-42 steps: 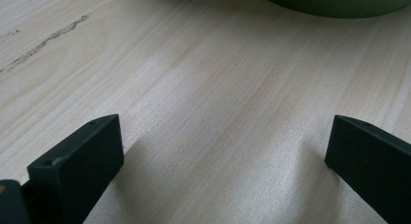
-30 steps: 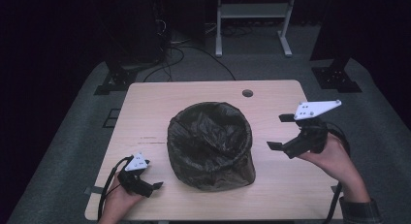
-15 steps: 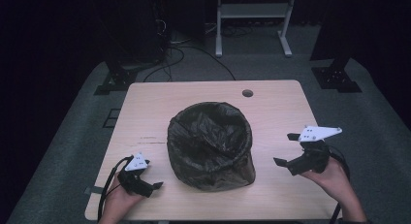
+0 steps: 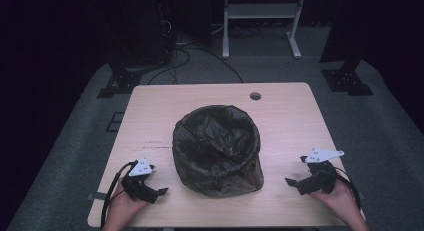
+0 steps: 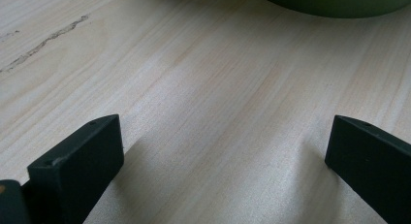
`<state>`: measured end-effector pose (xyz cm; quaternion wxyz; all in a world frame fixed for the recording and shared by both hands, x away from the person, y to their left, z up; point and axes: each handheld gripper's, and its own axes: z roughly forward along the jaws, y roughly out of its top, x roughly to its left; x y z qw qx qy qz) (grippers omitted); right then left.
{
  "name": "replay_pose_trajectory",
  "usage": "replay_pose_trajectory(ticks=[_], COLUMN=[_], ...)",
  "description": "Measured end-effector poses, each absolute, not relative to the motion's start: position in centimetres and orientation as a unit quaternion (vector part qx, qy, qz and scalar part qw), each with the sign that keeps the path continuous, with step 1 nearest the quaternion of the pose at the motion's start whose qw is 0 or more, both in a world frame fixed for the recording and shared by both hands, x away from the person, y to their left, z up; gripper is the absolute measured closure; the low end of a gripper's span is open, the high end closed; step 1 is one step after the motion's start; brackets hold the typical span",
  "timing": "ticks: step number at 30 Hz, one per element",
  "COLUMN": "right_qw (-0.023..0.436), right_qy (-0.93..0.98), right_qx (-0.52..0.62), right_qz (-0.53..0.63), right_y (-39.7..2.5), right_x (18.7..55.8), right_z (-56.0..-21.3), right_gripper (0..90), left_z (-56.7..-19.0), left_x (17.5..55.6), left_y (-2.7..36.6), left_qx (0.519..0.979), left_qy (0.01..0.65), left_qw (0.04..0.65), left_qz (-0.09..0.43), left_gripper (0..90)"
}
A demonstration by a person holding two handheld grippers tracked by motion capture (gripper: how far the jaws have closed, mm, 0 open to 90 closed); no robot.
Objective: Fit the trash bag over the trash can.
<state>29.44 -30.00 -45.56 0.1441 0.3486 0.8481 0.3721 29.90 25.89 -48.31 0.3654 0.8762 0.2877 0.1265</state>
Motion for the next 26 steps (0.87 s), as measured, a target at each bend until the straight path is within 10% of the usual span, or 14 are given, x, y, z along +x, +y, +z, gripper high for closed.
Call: replay_pose_trajectory(ticks=[26], right_qw=[0.144], right_qy=[0.851], right_qx=[0.368], right_qz=[0.345], right_y=[-29.9], right_x=[29.0], right_z=[-48.7], right_gripper=[0.0], left_z=[-48.3], left_x=[29.9], left_y=[25.9], left_qx=[0.877], left_qy=[0.285], left_qw=[0.366], left_qz=[0.125], left_gripper=[0.0])
